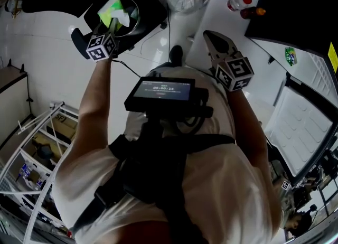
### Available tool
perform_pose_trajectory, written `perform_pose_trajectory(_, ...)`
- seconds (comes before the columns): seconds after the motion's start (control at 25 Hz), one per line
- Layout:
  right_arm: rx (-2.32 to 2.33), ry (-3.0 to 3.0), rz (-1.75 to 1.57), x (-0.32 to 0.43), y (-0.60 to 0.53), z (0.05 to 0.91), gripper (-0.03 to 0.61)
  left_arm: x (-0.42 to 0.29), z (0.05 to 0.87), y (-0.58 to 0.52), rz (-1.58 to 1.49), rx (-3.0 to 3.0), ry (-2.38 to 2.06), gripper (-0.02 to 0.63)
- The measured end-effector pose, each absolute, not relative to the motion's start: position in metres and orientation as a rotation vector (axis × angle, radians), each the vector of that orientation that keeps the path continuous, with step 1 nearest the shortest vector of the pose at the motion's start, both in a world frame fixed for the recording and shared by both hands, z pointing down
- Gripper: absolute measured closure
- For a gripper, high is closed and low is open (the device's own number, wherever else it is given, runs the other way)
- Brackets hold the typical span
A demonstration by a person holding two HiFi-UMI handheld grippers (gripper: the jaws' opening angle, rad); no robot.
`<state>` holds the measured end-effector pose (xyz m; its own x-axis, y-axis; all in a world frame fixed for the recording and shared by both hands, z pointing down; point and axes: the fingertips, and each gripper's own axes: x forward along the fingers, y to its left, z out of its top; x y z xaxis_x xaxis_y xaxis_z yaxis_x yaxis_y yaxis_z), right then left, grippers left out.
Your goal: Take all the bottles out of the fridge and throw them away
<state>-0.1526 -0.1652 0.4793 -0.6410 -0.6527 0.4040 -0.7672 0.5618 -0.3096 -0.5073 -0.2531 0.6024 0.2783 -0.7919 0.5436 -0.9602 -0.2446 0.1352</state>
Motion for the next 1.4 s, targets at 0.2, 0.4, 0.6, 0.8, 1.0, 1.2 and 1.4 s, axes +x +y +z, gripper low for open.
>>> perform_pose_trajectory(0.2, 1.206, -2.543, 0.695, -0.147, -0.162, 0.479, 0.586, -0.517, 0.625, -0.257, 0.643, 2.054, -1.573, 0.514)
perform_pose_trajectory(0.4, 1.234, -2.522, 0.697, -0.138, -0.158, 0.480, 0.586, -0.534, 0.647, -0.262, 0.685, 1.975, -1.605, 0.513)
perform_pose_trajectory(0.6, 1.245, -2.510, 0.690, -0.134, -0.155, 0.482, 0.586, -0.542, 0.653, -0.262, 0.742, 1.939, -1.628, 0.492)
perform_pose_trajectory(0.8, 1.255, -2.510, 0.701, -0.134, -0.153, 0.483, 0.586, -0.537, 0.651, -0.266, 0.775, 1.958, -1.637, 0.339)
perform_pose_trajectory(1.0, 1.255, -2.512, 0.699, -0.134, -0.153, 0.483, 0.586, -0.540, 0.649, -0.265, 0.791, 1.948, -1.659, 0.339)
perform_pose_trajectory(1.2, 1.246, -2.514, 0.690, -0.136, -0.151, 0.483, 0.586, -0.543, 0.647, -0.260, 0.815, 1.945, -1.659, 0.339)
perform_pose_trajectory(1.4, 1.257, -2.516, 0.697, -0.136, -0.148, 0.482, 0.586, -0.544, 0.646, -0.256, 0.843, 1.961, -1.652, 0.337)
